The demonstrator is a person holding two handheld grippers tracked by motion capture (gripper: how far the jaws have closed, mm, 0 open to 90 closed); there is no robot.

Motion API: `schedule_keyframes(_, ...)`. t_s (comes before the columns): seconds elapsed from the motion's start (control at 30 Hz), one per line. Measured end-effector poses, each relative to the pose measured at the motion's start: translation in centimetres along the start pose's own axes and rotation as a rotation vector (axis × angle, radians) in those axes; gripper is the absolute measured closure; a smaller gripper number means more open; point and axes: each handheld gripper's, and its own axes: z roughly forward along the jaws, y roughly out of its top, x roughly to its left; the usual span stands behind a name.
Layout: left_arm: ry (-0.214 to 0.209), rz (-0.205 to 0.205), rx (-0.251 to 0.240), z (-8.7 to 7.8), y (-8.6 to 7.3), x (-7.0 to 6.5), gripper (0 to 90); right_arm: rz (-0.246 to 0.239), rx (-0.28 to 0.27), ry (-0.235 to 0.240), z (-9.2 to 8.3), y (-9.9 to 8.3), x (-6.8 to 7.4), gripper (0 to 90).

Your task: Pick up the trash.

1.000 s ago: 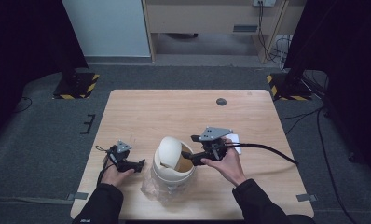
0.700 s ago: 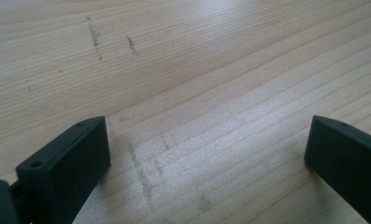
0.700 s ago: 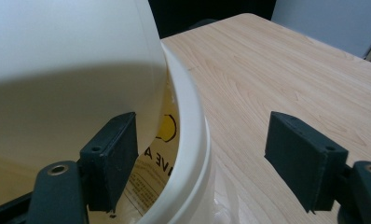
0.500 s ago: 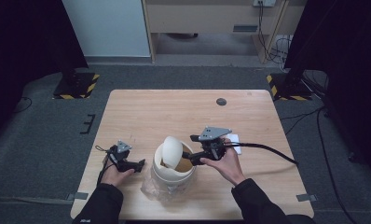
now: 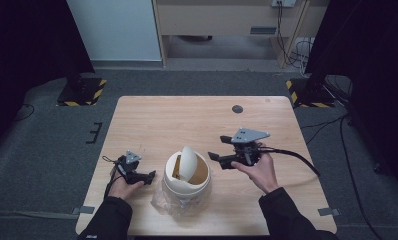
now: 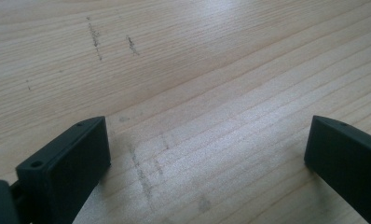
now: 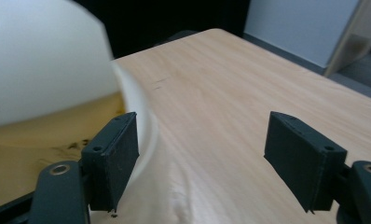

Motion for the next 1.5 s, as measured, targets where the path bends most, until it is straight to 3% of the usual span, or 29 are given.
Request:
schedule_keyframes(0.23,-0.001,0.000,0.000,0.0,0.0,0.0,0.0,0.077,-0.045,-0.090,-2.6,-0.5,-3.7,23.9)
schedule_keyframes(0.27,-0.001,0.000,0.000,0.0,0.0,0.0,0.0,0.077,-0.045,-0.090,-2.6,-0.5,-3.7,23.9)
schedule_keyframes(0.3,0.000,0.000,0.000,0.0,0.0,0.0,0.0,0.105,-0.055,-0.120,-3.3,-1.0,-4.8,23.9)
schedule_keyframes(0.4,0.000,-0.002,-0.001,0.0,0.0,0.0,0.0,0.138,-0.061,-0.170,-4.1,-1.8,-6.3,23.7)
schedule_keyframes(0.63,0.000,0.000,0.000,0.0,0.0,0.0,0.0,0.203,-0.034,-0.238,-4.9,-4.3,-9.2,23.7)
schedule_keyframes(0.93,0.000,0.000,0.000,0.0,0.0,0.0,0.0,0.273,0.040,-0.309,-3.7,-7.8,-11.4,27.9)
schedule_keyframes(1.03,0.000,0.000,0.000,0.0,0.0,0.0,0.0,0.295,0.059,-0.342,-3.1,-9.1,-12.1,33.5)
schedule_keyframes(1.3,0.000,0.000,0.000,0.0,0.0,0.0,0.0,0.280,0.152,-0.390,-1.4,-10.6,-13.2,43.6)
schedule_keyframes(1.4,0.000,0.000,0.000,0.0,0.0,0.0,0.0,0.259,0.195,-0.384,-0.4,-11.0,-13.4,47.1)
schedule_keyframes(1.5,0.000,0.000,0.000,0.0,0.0,0.0,0.0,0.271,0.225,-0.383,0.1,-11.4,-13.5,51.5)
